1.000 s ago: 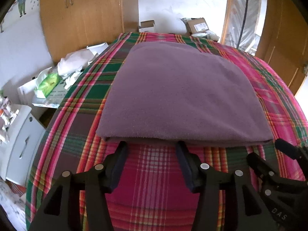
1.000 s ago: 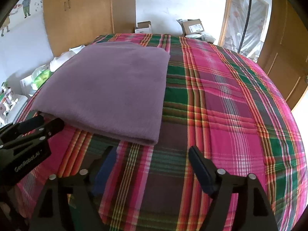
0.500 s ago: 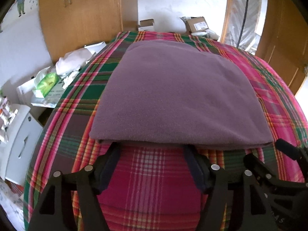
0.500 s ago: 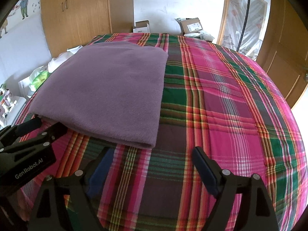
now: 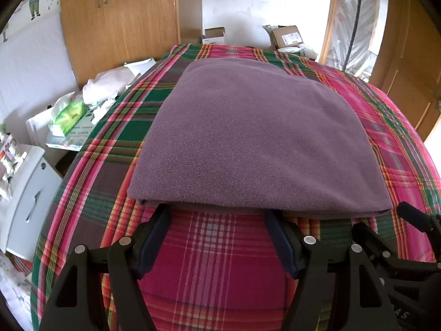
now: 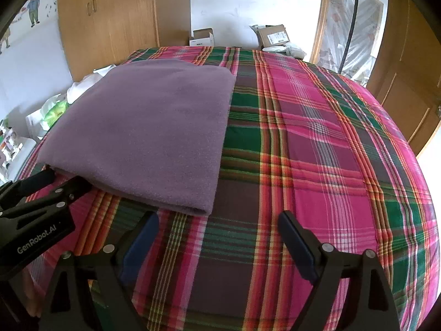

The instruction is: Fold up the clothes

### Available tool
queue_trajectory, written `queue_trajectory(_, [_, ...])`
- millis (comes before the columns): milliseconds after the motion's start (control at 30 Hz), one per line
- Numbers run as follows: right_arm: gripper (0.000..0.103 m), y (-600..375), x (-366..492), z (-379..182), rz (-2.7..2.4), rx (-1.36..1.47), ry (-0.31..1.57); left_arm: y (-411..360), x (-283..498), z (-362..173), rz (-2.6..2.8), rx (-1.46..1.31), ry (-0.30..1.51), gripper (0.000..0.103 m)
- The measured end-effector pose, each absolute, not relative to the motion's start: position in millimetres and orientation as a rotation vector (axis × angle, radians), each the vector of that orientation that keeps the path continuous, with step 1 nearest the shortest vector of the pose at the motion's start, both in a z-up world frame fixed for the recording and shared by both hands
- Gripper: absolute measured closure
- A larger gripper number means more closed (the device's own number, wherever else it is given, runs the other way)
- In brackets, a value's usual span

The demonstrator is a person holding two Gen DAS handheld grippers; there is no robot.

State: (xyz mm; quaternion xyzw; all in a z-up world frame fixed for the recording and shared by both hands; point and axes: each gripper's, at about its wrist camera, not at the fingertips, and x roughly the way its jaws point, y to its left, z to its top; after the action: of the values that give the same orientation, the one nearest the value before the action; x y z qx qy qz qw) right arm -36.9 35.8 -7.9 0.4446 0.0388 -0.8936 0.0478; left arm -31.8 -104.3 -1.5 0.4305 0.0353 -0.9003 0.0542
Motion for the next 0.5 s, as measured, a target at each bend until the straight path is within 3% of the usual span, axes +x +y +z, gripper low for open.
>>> queue_trajectory(500, [0.014,33.6,-37.0,-8.2,-2.728,1.357,0.116,-104.0,-31.8,-1.8,-2.737,1.31,0.106,0.031])
